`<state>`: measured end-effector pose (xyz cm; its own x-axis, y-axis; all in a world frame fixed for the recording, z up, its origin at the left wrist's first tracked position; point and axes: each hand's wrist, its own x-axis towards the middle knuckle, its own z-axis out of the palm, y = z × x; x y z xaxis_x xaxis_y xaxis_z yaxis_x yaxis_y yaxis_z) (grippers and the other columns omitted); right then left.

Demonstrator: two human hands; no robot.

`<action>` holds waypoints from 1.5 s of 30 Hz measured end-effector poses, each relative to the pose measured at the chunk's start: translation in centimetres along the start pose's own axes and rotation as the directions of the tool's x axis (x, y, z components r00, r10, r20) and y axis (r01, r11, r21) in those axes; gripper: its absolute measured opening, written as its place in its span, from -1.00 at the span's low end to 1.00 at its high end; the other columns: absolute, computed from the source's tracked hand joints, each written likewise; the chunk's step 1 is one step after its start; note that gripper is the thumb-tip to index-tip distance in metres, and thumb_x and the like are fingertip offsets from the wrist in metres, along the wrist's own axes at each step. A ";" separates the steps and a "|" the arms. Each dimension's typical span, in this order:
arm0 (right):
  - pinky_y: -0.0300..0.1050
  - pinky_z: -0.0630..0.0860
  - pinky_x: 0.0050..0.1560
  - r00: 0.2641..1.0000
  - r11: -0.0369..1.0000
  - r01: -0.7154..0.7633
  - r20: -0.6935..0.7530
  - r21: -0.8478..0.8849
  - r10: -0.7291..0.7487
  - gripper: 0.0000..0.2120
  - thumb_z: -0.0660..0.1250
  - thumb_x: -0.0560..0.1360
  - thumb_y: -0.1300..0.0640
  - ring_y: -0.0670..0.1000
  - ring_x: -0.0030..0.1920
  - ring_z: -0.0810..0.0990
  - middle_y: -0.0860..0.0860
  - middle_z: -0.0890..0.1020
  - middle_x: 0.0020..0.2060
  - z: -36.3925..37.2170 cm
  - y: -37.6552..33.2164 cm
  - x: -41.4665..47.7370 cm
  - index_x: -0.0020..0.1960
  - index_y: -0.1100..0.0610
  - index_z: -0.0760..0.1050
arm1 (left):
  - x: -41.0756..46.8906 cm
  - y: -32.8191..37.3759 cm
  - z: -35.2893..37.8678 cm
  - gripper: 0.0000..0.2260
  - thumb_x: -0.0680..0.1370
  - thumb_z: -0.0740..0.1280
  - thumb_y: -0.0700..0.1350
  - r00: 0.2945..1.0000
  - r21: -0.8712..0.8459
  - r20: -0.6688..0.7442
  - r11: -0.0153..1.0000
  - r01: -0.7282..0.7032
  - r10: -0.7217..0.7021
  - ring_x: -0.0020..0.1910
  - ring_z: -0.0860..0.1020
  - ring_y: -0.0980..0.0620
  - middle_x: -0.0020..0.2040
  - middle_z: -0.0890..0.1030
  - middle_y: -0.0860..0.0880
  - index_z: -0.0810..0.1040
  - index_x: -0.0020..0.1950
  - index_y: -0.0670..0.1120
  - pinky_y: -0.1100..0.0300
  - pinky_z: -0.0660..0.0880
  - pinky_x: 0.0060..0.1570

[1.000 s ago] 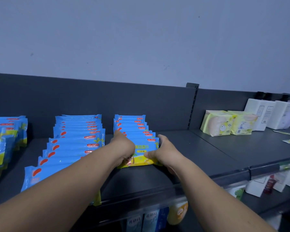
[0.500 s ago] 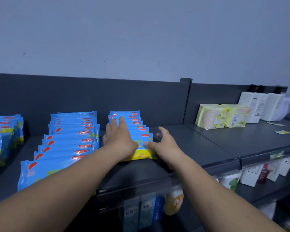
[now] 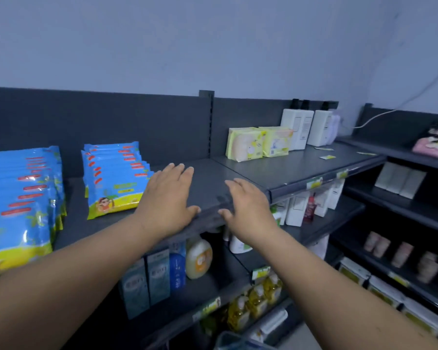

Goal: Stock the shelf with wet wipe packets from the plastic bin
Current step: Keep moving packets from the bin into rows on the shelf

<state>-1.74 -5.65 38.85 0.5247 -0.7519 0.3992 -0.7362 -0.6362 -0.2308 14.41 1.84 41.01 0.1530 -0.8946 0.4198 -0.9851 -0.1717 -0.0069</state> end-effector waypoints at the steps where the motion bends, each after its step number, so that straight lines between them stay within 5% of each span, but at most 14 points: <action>1: 0.00 0.07 0.49 1.000 1.000 -0.016 0.015 -0.025 0.017 -0.35 0.29 0.53 -0.05 0.07 0.51 0.11 0.06 0.19 0.51 -0.4 1.1 -1.0 0.53 0.07 0.13 | -0.3 1.3 0.2 -0.19 0.48 0.31 0.21 1.000 -0.006 0.012 1.000 -0.017 0.017 0.55 0.03 -0.09 0.56 0.09 -0.09 0.01 0.56 -0.10 0.02 0.03 0.49; 12: 0.05 0.16 0.47 0.979 0.980 -0.139 0.129 -0.145 0.158 -0.38 0.32 0.53 -0.02 0.12 0.48 0.16 0.08 0.23 0.48 -2.1 11.4 -12.7 0.50 0.10 0.18 | -4.2 13.8 5.5 -0.18 0.50 0.31 0.22 0.967 -0.117 0.204 0.985 -0.129 0.151 0.55 0.02 -0.09 0.58 0.05 -0.08 -0.04 0.58 -0.08 0.01 0.01 0.51; 22: 0.02 0.21 0.43 0.940 0.969 -0.229 0.237 -0.093 0.245 -0.42 0.33 0.52 -0.02 0.12 0.43 0.25 0.08 0.30 0.43 2.2 17.0 -20.3 0.47 0.10 0.24 | -9.1 19.7 11.5 -0.23 0.46 0.35 0.20 0.958 -0.173 0.225 0.975 -0.141 0.178 0.43 0.26 -0.12 0.45 0.31 -0.11 0.16 0.53 -0.13 0.02 0.25 0.35; 26: -0.02 0.19 0.44 0.909 0.959 -0.274 0.306 -0.076 0.284 -0.41 0.33 0.52 -0.01 0.12 0.44 0.24 0.09 0.30 0.44 5.1 18.3 -22.6 0.47 0.13 0.23 | -10.8 20.2 14.8 -0.21 0.50 0.33 0.19 0.909 -0.167 0.383 0.980 -0.109 0.167 0.51 0.12 -0.12 0.54 0.15 -0.11 0.03 0.56 -0.10 -0.02 0.14 0.46; 39: -0.05 0.25 0.40 0.731 0.840 -0.541 0.475 -0.032 0.489 -0.41 0.32 0.53 0.01 0.13 0.42 0.29 0.11 0.33 0.43 15.6 22.9 -29.8 0.48 0.16 0.22 | -15.6 21.7 27.0 -0.21 0.50 0.34 0.16 0.784 -0.294 0.582 0.955 -0.046 0.216 0.50 0.17 -0.08 0.54 0.15 -0.10 0.03 0.57 -0.11 0.04 0.18 0.44; 45: -0.09 0.30 0.30 0.598 0.712 -0.701 0.508 -0.042 0.619 -0.44 0.36 0.49 0.02 0.14 0.34 0.39 0.11 0.41 0.34 21.0 24.5 -35.1 0.42 0.15 0.30 | -19.2 24.7 34.2 -0.23 0.54 0.30 0.14 0.656 -0.340 0.711 0.940 0.006 0.253 0.54 0.06 -0.06 0.58 0.03 -0.06 -0.05 0.58 -0.08 0.05 0.11 0.48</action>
<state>-29.25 1.50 0.58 0.0752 -0.9318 -0.3552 -0.9097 0.0818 -0.4072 -10.14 0.62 1.73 -0.0933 -0.9234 -0.3722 -0.9521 -0.0266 0.3047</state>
